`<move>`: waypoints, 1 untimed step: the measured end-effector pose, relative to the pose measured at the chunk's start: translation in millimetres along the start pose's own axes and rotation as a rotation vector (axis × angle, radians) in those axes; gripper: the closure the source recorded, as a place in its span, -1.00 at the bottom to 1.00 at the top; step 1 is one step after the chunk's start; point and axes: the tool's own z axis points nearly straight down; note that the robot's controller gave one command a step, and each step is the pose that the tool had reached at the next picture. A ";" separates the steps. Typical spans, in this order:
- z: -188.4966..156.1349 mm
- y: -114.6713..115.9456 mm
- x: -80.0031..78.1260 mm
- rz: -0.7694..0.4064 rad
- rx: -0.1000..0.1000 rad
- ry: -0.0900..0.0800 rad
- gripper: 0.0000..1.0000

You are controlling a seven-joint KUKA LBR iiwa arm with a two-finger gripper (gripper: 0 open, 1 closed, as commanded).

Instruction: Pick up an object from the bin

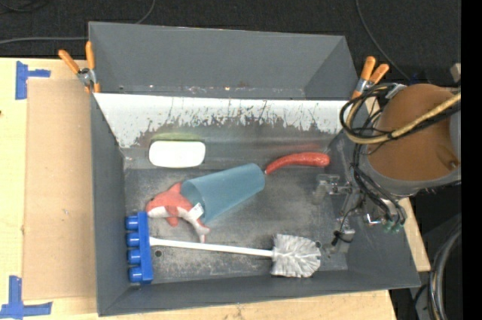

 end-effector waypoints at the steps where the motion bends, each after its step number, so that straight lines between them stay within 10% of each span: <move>1: -3.2 0.5 -1.8 -0.005 0.001 -0.007 -1.00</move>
Offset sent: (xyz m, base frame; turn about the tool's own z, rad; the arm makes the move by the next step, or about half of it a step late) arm -0.0112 0.0238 -0.1032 -0.3924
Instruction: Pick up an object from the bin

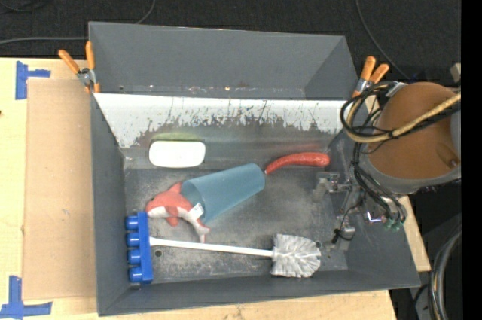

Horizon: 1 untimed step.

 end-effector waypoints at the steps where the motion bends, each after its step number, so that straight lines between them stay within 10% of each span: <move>1: 93.8 21.0 11.1 -0.342 -0.001 0.003 -1.00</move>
Offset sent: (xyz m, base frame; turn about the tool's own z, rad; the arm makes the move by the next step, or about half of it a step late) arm -0.0241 0.0222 -0.0182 -0.3625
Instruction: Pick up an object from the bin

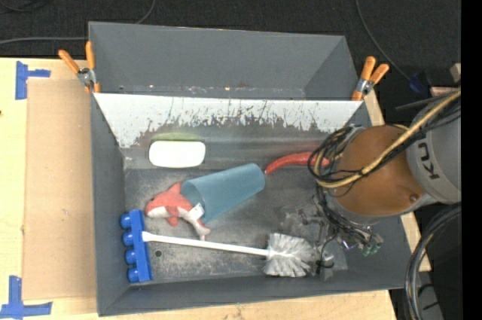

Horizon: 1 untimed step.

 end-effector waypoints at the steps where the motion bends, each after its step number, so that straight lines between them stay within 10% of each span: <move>1: -75.1 6.3 11.4 -0.020 0.001 -0.002 -1.00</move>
Offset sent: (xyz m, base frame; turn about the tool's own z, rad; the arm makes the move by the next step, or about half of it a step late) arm -0.0133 0.0539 0.0174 -0.0507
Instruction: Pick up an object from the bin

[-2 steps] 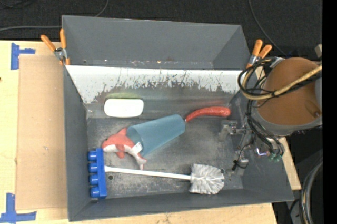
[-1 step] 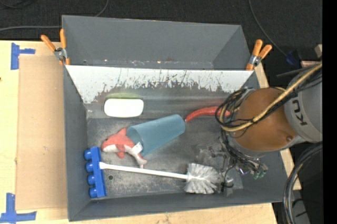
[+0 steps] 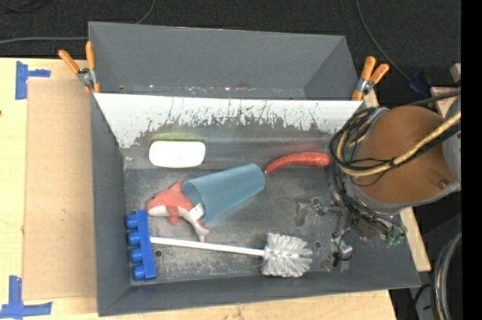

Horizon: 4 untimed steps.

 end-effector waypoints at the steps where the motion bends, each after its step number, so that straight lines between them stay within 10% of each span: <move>1: 57.6 49.1 -19.4 -0.032 -0.002 -0.003 -1.00; 2: 83.1 37.0 -23.9 -0.106 0.012 -0.028 -1.00; 3: 83.8 33.7 -17.2 0.020 0.004 -0.021 1.00; 4: 83.8 33.7 -17.2 0.019 0.004 -0.021 1.00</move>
Offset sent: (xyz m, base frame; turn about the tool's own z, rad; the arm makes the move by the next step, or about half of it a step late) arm 0.0010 0.0417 -0.0877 -0.1074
